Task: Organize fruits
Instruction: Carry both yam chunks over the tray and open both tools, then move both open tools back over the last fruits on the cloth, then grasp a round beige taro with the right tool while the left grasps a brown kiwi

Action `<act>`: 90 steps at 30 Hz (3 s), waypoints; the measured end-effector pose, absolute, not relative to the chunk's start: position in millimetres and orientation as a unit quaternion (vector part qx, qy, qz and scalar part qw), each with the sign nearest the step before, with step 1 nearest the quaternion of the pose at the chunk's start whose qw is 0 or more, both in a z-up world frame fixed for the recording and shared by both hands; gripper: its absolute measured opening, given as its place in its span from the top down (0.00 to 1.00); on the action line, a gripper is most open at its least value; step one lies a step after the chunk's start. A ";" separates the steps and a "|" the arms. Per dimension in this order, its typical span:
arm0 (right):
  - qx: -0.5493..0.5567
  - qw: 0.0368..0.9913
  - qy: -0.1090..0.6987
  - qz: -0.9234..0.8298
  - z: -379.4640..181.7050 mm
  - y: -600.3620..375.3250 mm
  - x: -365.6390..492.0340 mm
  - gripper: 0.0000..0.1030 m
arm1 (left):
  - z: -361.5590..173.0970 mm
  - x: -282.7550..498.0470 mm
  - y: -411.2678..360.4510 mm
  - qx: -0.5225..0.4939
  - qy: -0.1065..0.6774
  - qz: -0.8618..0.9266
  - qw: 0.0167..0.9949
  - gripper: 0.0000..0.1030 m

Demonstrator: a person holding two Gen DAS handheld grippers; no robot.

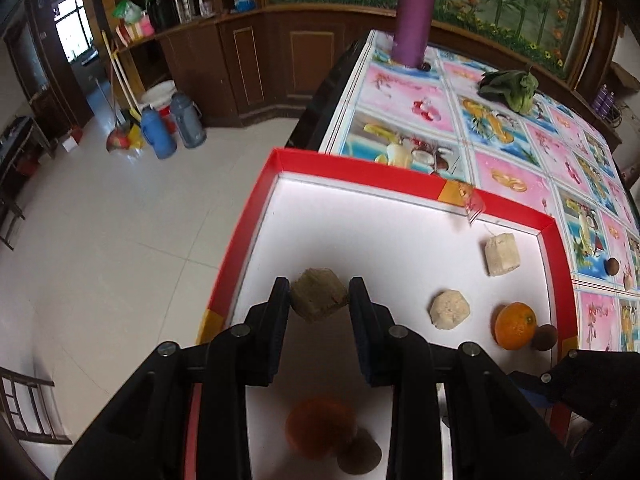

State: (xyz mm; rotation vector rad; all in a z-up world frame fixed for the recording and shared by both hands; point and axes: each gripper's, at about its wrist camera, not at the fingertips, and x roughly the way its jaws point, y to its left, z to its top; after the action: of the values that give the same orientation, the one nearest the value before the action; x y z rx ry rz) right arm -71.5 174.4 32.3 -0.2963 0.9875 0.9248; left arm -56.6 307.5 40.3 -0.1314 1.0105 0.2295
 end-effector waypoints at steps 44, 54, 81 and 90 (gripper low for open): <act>-0.041 0.885 0.429 0.177 39.6 -174.3 -11.9 0.63 | 58.8 -22.2 -15.0 0.069 0.459 -0.086 0.881 0.29; -0.052 0.882 0.438 0.165 24.8 -170.2 -1.0 0.75 | 43.1 4.9 -34.3 0.071 0.481 -0.093 0.869 0.29; -0.032 0.887 0.427 0.175 24.8 -173.2 -0.5 0.75 | 19.8 29.0 -50.7 0.051 0.476 -0.109 0.871 0.73; -0.022 0.887 0.429 0.172 25.1 -173.3 -1.3 0.76 | 20.0 14.9 -52.4 0.040 0.468 -0.102 0.877 0.73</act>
State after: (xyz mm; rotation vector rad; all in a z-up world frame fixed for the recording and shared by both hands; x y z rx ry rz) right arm -1.3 -173.3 25.1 -0.0459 0.8915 0.3578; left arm 14.9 -52.4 20.0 0.0839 0.9774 -0.2128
